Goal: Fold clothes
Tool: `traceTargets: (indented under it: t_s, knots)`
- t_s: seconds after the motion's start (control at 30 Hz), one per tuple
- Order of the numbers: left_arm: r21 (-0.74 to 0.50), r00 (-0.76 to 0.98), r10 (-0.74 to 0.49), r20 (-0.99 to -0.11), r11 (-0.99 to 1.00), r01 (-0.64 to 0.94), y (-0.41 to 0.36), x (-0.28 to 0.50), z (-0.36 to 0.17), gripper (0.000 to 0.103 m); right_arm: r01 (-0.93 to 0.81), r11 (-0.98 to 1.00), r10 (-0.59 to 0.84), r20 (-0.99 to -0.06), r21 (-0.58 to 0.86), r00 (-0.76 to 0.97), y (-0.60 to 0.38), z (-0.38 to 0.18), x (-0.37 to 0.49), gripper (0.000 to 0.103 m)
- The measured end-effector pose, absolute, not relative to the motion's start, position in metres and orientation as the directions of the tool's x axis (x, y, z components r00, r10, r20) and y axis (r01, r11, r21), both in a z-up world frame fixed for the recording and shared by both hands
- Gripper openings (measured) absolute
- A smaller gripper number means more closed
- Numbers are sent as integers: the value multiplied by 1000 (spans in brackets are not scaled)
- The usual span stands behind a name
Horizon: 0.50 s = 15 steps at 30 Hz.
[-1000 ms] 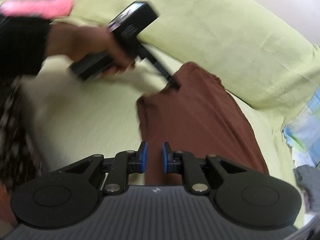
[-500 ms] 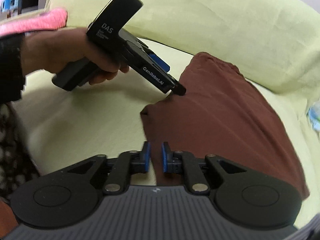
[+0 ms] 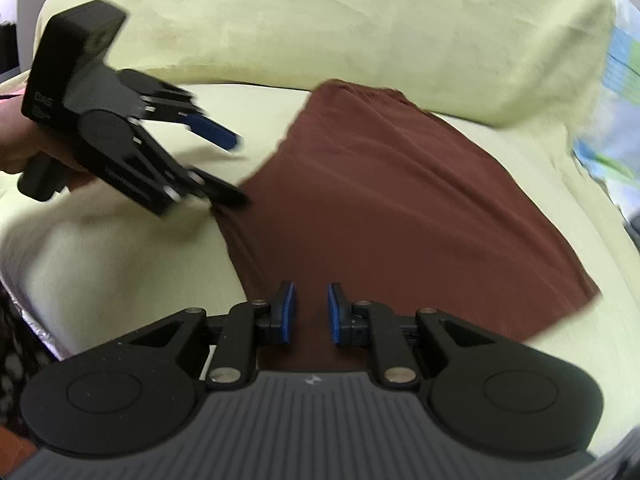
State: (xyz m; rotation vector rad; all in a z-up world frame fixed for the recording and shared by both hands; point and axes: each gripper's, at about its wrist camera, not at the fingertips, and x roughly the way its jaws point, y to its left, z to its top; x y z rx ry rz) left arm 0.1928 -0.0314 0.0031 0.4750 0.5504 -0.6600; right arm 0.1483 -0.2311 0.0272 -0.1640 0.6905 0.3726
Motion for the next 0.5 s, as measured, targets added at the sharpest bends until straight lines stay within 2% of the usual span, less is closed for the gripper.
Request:
traceTargets:
  t_s: [0.07, 0.13, 0.17, 0.23, 0.37, 0.5]
  knots:
    - [281, 695, -430, -577, 694, 663, -31, 178, 6, 74, -366, 928, 249, -626, -63, 739, -246, 35, 130, 19]
    - [352, 735, -450, -508, 670, 654, -44, 153, 9, 74, -324, 942, 208, -606, -87, 768, -262, 40, 115, 28]
    - [369, 740, -455, -495, 661, 653, -49, 147, 9, 74, -302, 950, 193, -601, -84, 775, -271, 42, 110, 29]
    - [482, 755, -474, -453, 583, 654, -79, 114, 3, 75, -262, 962, 166, -596, -78, 786, -286, 43, 103, 30]
    - [632, 761, -468, -450, 435, 642, -126, 74, -17, 75, -208, 977, 152, -565, -35, 811, -306, 44, 100, 36]
    - [678, 768, -442, -464, 381, 629, -161, 57, -31, 74, -197, 980, 165, -533, -3, 830, -320, 41, 98, 37]
